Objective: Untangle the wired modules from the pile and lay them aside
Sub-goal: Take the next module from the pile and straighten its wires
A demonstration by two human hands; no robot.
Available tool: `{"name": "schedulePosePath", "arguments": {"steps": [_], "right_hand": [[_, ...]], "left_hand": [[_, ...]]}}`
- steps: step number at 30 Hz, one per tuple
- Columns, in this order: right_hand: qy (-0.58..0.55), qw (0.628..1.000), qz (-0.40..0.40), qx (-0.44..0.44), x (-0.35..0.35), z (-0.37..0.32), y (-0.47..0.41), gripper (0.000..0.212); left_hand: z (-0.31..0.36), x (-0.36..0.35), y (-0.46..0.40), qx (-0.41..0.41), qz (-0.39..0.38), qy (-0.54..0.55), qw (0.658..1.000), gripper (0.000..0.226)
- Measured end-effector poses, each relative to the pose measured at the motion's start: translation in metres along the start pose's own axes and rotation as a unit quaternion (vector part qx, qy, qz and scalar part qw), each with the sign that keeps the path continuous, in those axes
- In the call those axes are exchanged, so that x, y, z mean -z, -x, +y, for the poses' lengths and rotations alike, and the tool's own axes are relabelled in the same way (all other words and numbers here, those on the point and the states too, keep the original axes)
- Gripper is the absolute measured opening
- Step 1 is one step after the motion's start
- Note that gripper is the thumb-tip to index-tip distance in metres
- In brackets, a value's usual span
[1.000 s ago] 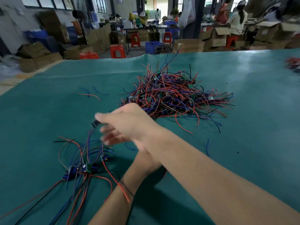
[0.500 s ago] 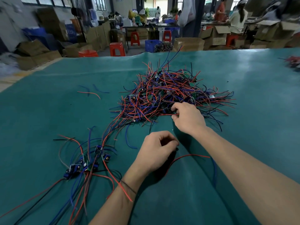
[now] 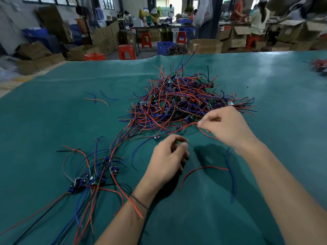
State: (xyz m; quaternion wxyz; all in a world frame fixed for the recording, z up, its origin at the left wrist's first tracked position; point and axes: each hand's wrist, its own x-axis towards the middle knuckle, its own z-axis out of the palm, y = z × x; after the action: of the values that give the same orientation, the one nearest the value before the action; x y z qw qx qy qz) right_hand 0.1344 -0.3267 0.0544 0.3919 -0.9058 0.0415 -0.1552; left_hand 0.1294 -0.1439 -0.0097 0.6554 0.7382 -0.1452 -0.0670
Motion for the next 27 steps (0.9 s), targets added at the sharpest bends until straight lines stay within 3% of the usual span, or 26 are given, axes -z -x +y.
{"name": "schedulePosePath", "arguments": {"steps": [4, 6, 12, 14, 17, 19, 24, 27], "right_hand": [[-0.23, 0.968, -0.094, -0.027, 0.0, -0.006, 0.037, 0.009], [-0.259, 0.954, -0.149, -0.025, -0.005, -0.006, 0.046, 0.009], [-0.245, 0.928, -0.279, -0.019, -0.027, -0.008, 0.054, 0.01], [-0.252, 0.938, -0.233, -0.037, -0.03, -0.006, 0.053, 0.011], [-0.241, 0.967, -0.049, -0.065, -0.03, 0.004, 0.046, 0.016], [-0.211, 0.974, 0.027, -0.075, -0.031, 0.009, 0.042, 0.016], [-0.255, 0.963, -0.048, -0.076, -0.04, 0.005, 0.045, 0.005], [-0.288, 0.952, -0.025, -0.105, -0.038, 0.004, 0.043, 0.011]], "left_hand": [[0.001, 0.0, 0.001, 0.0, 0.029, 0.029, 0.999, 0.022], [0.002, 0.0, 0.0, -0.001, 0.029, 0.031, 0.999, 0.026], [0.002, 0.004, -0.004, -0.006, 0.054, 0.046, 0.997, 0.011], [0.002, 0.004, -0.003, -0.006, 0.052, 0.065, 0.997, 0.011], [0.002, 0.003, -0.001, 0.0, 0.039, 0.073, 0.997, 0.017], [0.0, 0.003, -0.001, -0.006, 0.02, 0.052, 0.998, 0.023], [-0.002, 0.004, 0.0, -0.052, -0.013, -0.011, 0.998, 0.025], [-0.003, 0.004, -0.001, -0.04, -0.011, -0.004, 0.999, 0.022]]}}
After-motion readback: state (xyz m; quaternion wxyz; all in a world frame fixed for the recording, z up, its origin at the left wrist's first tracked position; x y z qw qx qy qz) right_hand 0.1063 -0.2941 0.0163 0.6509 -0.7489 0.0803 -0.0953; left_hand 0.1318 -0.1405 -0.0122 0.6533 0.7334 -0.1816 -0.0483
